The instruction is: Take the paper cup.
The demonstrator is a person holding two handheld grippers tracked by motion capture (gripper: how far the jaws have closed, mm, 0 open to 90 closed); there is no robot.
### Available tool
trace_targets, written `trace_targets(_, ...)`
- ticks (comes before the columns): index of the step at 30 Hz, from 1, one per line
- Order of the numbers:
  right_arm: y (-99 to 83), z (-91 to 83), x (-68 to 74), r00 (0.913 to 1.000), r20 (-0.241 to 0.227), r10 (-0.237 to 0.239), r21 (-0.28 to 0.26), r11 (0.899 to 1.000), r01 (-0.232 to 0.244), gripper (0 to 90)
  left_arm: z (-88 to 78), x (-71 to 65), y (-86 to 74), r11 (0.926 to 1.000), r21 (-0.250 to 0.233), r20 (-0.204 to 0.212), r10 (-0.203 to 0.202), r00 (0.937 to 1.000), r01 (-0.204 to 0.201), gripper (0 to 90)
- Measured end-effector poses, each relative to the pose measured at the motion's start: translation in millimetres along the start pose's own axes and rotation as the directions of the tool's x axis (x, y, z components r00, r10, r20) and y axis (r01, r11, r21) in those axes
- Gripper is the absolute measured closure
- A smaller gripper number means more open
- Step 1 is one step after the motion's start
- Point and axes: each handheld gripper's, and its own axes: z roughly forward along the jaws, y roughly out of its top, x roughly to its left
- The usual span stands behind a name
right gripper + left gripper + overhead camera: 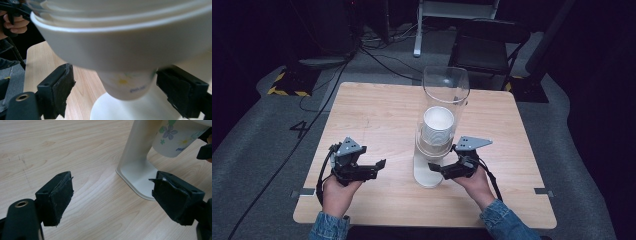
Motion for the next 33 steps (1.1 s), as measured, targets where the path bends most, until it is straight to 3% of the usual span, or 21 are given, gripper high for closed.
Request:
trace_targets(7, 0.2, 11.0, -0.4, 0.9994, 0.033, -0.006, -0.032, 0.999, 0.007, 17.1, -5.7, 1.2, -9.0, 0.9999, -0.004, -0.014, -0.016, 0.9998, 0.016, 16.9)
trace_targets(11, 1.1, 12.8, -1.6, 0.9994, 0.029, -0.017, -0.064, 0.998, 0.019, 18.7, -6.2, 2.7, -11.9, 0.9996, 0.003, -0.025, -0.026, 0.9993, 0.026, 16.9)
trace_targets(14, 1.5, 16.9, 2.1, 0.9966, 0.058, -0.059, -0.072, 0.995, 0.063, 20.8, -5.9, 4.7, -13.4, 0.9995, 0.007, -0.028, -0.029, 0.9992, 0.03, 16.9)
trace_targets(17, 0.8, 15.9, 5.1, 0.9895, 0.124, -0.074, -0.071, 0.994, 0.083, 30.4, -4.8, 5.1, -14.4, 0.9994, 0.012, -0.026, -0.033, 0.9991, 0.033, 16.9)
trace_targets(33, -2.5, 14.6, 4.5, 0.9865, 0.129, -0.101, -0.083, 0.99, 0.112, 32.9, -1.3, 6.9, -13.0, 0.9988, 0.018, -0.026, -0.044, 0.9987, 0.045, 16.9)
